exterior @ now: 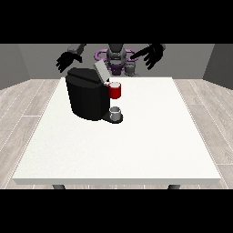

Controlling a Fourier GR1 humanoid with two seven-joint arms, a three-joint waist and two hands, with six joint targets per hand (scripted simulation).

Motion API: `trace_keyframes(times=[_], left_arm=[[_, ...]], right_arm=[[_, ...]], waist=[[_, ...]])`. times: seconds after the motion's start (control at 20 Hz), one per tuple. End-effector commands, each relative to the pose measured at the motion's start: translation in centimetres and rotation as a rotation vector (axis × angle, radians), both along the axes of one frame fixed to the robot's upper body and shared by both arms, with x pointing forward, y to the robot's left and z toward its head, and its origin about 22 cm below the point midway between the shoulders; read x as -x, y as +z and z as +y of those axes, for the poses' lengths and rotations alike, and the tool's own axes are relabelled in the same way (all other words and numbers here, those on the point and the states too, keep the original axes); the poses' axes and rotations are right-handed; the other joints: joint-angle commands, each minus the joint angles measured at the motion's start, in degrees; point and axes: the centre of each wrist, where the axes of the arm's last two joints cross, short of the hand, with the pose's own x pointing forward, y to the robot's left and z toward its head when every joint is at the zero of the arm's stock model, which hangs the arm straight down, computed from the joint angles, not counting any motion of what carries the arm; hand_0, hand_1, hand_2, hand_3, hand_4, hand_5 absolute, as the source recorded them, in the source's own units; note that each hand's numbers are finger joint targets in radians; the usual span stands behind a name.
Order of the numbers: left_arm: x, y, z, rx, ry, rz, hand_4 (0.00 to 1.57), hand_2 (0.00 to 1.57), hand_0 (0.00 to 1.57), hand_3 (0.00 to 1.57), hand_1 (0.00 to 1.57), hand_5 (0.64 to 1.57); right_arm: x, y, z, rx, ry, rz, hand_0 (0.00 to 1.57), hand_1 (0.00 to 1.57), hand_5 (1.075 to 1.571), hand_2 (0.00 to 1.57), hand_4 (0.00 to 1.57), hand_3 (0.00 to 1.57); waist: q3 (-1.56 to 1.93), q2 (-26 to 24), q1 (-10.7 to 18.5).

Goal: Insert the coffee pod into the coffee machine and close the lid

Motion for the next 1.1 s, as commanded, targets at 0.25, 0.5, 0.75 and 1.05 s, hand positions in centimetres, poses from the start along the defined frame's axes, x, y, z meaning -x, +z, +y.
trace_keyframes(times=[0.25, 0.5, 0.75, 1.05], left_arm=[[5.3, -10.3, 0.0, 0.325, 0.074, 0.188, 0.14, 0.00, 0.00, 0.00, 0.00, 1.571], [6.5, -11.5, 0.5, 0.369, 0.078, 0.209, 0.00, 0.00, 0.00, 0.00, 0.00, 1.571], [7.3, -11.6, -0.5, 0.446, 0.036, 0.210, 0.00, 0.00, 0.00, 0.00, 0.00, 1.571], [9.0, -11.8, -0.4, 0.488, 0.011, 0.178, 0.00, 0.00, 0.00, 0.00, 0.00, 1.571]], right_arm=[[0.1, 2.9, -2.5, 0.054, 0.122, 0.036, 0.00, 0.00, 1.571, 0.00, 0.26, 0.00], [-2.0, 6.3, 0.1, 0.081, 0.198, -0.020, 0.00, 0.00, 1.571, 0.00, 0.00, 0.00], [-1.6, 4.7, 0.7, 0.105, 0.256, -0.020, 0.00, 0.00, 1.571, 0.00, 0.00, 0.00], [-3.9, 7.1, 0.4, 0.168, 0.254, -0.067, 0.00, 0.00, 1.571, 0.00, 0.22, 0.00]], waist=[[0.00, -11.1, 5.5], [0.02, -10.7, 8.6], [0.06, -9.6, 11.9], [0.06, -7.0, 14.9]])
